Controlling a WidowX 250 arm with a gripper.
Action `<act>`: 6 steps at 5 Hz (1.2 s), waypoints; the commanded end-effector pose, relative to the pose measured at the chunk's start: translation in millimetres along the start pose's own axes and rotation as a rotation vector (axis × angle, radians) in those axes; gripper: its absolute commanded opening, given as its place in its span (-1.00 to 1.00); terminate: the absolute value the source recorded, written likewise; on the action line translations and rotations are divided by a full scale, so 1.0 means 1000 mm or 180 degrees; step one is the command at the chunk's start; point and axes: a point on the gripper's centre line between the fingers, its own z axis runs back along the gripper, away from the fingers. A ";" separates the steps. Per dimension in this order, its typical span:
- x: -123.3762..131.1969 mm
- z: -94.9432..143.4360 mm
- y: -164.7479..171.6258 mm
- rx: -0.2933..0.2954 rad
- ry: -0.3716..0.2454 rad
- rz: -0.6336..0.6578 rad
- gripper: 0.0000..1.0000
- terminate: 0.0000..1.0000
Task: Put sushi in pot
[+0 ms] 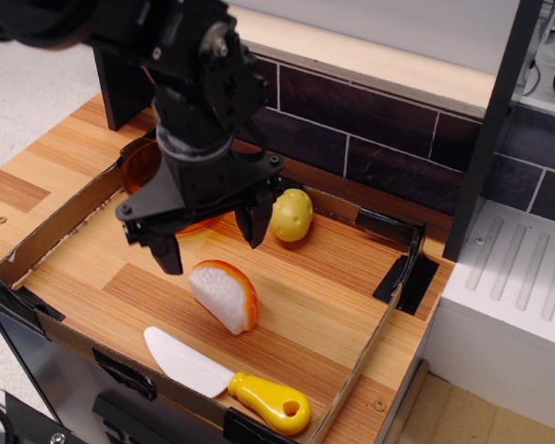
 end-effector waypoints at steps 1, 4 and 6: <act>-0.007 -0.010 -0.012 0.0117 0.0198 0.0433 1.00 -1.00; -0.017 -0.033 -0.013 0.0271 0.0229 0.0271 -1.00 -1.00; 0.005 0.004 -0.020 0.0034 0.0264 0.0355 -1.00 -1.00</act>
